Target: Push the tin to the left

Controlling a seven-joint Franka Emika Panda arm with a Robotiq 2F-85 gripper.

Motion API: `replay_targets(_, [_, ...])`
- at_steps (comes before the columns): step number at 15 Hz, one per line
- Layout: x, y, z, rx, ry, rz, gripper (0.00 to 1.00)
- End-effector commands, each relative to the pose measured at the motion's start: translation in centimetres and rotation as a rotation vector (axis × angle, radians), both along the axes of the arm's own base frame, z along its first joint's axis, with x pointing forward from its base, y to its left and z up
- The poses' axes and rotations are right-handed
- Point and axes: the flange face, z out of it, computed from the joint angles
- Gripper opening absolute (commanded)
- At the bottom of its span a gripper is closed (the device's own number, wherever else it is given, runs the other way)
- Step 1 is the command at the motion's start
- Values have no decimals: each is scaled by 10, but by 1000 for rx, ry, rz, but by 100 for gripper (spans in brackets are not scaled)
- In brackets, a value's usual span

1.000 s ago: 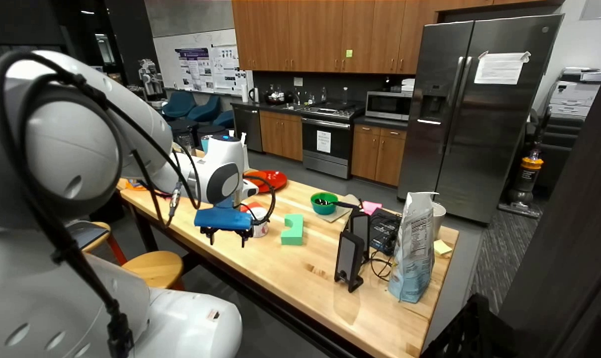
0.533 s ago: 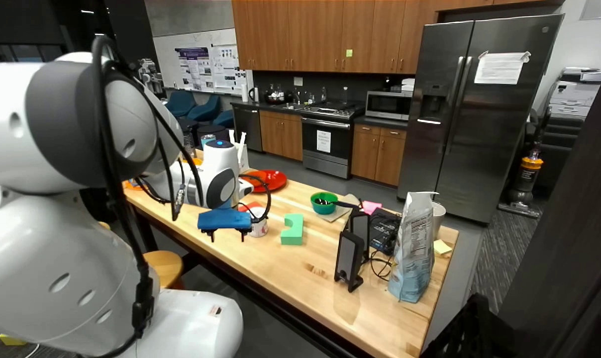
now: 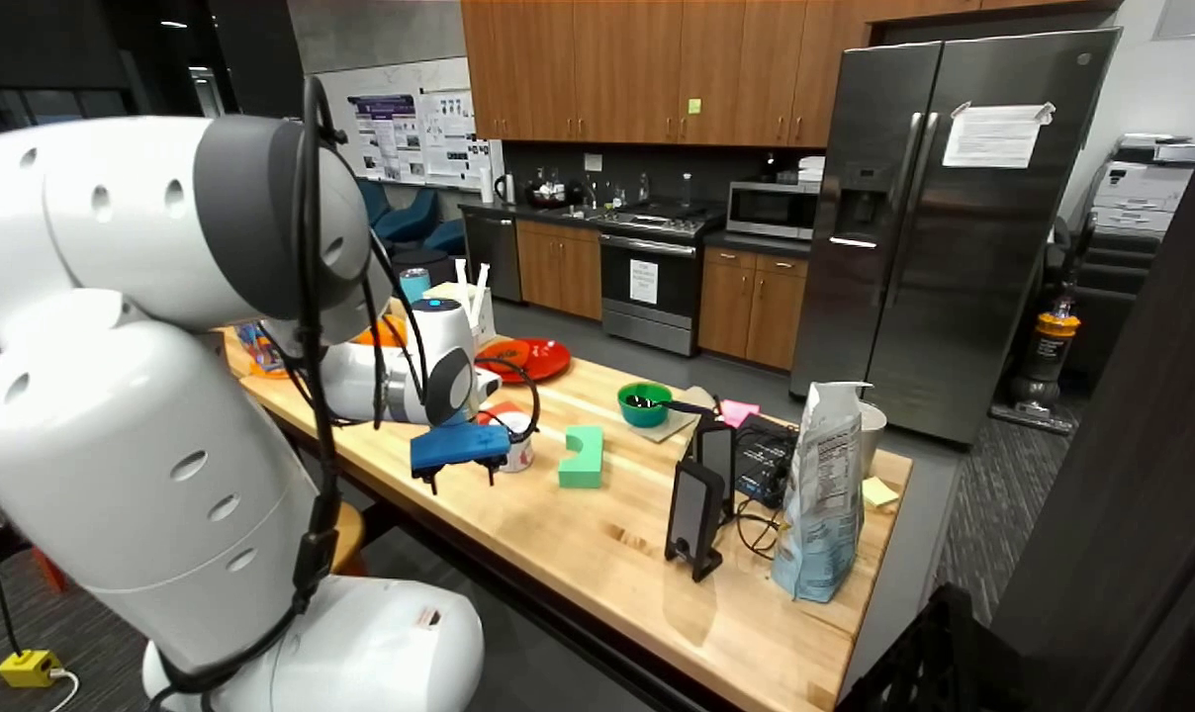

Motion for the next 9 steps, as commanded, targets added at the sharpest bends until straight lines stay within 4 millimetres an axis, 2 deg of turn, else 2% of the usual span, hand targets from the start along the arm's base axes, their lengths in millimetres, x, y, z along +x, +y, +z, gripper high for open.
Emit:
replay_targets(1, [16, 8, 0, -20, -15, 46, 100])
replay_targets(2, [18, 9, 3, -21, -16, 52, 100])
replay_targets(3, [9, 7, -2, -15, -7, 27, 100])
replay_targets(9, [12, 7, -2, -33, -1, 9, 100])
